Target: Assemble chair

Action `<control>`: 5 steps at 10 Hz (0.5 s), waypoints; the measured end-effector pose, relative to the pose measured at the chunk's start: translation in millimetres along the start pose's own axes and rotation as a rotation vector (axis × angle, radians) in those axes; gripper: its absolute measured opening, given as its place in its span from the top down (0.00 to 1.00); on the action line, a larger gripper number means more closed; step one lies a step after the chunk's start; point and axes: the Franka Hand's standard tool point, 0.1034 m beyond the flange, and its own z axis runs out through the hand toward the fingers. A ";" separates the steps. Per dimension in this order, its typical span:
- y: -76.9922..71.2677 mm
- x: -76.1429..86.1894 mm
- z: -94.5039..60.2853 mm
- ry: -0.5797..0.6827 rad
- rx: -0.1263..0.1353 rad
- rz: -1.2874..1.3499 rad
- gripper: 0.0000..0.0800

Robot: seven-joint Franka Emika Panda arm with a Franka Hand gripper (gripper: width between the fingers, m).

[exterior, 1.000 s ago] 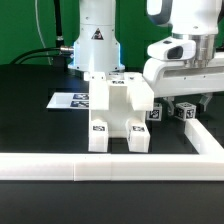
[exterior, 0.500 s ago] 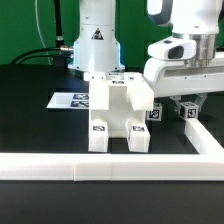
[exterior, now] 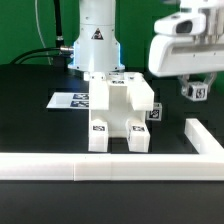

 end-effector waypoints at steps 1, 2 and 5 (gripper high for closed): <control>6.3 5.8 -19.7 -0.003 0.002 0.009 0.66; 12.2 14.8 -35.3 0.001 0.003 0.008 0.66; 14.9 20.6 -38.7 -0.001 0.006 0.010 0.66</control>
Offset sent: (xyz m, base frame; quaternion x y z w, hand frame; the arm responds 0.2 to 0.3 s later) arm 0.0000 0.0000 0.0000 0.0000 0.0000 0.0000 1.0000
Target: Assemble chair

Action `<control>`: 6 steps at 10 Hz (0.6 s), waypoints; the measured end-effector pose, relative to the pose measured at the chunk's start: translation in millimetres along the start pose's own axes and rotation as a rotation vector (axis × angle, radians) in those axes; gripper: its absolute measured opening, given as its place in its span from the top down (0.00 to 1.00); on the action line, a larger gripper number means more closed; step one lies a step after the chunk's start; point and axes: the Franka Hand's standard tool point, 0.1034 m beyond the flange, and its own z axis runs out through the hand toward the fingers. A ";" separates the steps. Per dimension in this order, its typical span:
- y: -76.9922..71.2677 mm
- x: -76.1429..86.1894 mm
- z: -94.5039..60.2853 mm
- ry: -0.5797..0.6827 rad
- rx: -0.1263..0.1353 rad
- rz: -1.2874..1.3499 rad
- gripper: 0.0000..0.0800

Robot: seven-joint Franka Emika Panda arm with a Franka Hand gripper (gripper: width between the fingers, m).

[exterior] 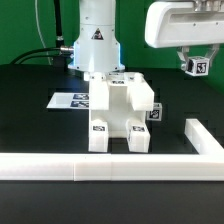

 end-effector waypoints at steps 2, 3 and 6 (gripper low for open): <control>16.2 1.0 -5.2 -0.011 -0.003 -0.073 0.66; 31.0 4.7 -16.9 -0.011 -0.003 -0.097 0.66; 51.5 14.3 -36.5 -0.015 -0.005 -0.120 0.66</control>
Offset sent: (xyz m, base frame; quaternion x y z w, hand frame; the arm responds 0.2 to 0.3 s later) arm 0.0163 -0.0378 0.0334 0.0145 -0.0294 -0.0728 0.9968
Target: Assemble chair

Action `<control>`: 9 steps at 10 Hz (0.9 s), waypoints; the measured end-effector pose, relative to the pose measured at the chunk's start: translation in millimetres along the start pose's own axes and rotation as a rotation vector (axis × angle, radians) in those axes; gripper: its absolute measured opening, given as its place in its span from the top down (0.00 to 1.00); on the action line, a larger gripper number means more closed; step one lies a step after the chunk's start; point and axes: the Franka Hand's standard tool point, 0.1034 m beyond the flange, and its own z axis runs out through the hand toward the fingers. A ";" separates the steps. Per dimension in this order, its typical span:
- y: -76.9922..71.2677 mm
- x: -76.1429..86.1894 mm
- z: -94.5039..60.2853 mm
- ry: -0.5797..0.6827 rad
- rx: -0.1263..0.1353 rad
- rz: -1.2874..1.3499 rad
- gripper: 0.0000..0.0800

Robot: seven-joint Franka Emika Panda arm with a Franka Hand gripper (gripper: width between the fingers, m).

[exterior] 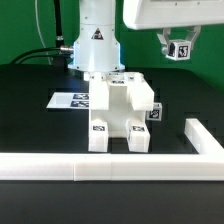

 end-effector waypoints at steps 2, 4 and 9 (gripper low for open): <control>-0.8 -2.0 3.4 -0.006 0.000 -0.001 0.66; 1.9 -2.6 3.5 -0.006 0.000 -0.004 0.66; 47.7 -9.9 9.3 -0.001 -0.017 -0.069 0.66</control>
Offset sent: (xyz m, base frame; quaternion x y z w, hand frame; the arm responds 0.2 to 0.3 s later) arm 0.0000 0.0000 0.0000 0.0000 0.0000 0.0000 1.0000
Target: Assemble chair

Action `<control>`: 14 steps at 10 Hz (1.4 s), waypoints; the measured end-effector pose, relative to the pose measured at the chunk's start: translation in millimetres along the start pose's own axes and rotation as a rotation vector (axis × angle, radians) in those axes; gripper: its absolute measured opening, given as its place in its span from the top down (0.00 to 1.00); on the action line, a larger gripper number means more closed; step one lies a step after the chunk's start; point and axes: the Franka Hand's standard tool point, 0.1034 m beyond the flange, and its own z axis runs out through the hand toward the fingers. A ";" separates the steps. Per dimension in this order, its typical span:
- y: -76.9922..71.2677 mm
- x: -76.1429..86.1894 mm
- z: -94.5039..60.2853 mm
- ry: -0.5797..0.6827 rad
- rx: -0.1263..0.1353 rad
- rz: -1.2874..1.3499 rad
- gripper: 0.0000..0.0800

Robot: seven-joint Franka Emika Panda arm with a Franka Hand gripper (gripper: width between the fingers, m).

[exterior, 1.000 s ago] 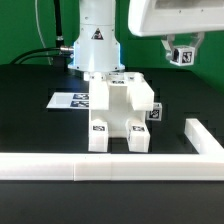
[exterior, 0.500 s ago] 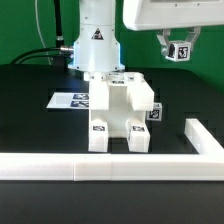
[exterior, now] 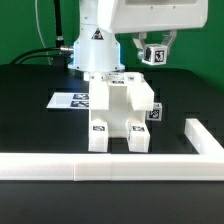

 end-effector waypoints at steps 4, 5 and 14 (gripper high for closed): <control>15.4 -3.1 7.0 -0.008 -0.001 -0.050 0.66; 21.0 -4.1 10.3 -0.012 -0.003 -0.041 0.66; 29.2 1.1 21.8 -0.012 -0.014 -0.040 0.66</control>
Offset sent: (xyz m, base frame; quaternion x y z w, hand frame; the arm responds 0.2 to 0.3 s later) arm 0.0226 -0.0336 -0.0133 0.0202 0.0053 -0.0802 0.9966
